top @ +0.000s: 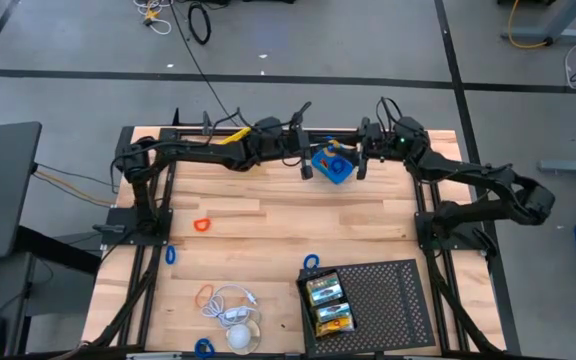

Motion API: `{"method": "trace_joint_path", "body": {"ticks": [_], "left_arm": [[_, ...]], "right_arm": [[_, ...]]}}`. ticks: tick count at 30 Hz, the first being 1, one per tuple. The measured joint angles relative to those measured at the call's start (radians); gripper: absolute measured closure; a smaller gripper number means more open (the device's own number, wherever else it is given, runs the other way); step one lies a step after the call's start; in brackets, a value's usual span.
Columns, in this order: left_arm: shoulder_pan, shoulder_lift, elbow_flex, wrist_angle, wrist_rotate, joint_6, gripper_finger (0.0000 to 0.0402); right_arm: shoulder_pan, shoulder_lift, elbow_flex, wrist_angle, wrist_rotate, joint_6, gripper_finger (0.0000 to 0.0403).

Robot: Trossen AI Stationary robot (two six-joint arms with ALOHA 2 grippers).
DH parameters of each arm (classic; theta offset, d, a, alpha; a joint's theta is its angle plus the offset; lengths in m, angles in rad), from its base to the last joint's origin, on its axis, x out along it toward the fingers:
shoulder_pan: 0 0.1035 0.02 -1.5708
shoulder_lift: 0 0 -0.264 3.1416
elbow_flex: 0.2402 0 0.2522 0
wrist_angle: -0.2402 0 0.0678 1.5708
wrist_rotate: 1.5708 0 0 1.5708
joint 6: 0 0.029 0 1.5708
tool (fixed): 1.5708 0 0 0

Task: Pick & Place Office Desk Supplies
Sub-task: Put the yellow spring keychain into the blue basket

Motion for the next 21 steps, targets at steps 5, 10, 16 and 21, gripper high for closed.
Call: {"method": "trace_joint_path", "body": {"ticks": [5, 10, 16, 21], "left_arm": [[0.01, -0.001, 0.002, 0.009, 0.037, -0.01, 0.0385], [0.012, -0.001, 0.002, 0.028, 0.064, -0.012, 0.0385], [0.01, -0.007, 0.002, 0.02, 0.073, -0.022, 0.0353], [0.02, -0.025, 0.002, 0.003, 0.079, -0.071, 0.025]], "right_arm": [[-0.013, 0.0, 0.0, -0.003, 0.0, 0.006, 0.0267], [-0.021, -0.001, 0.0, -0.013, -0.007, -0.013, 0.038], [-0.029, -0.001, 0.001, -0.032, 0.003, -0.016, 0.0383], [-0.03, -0.001, 0.001, -0.032, 0.009, -0.016, 0.0383]]}}
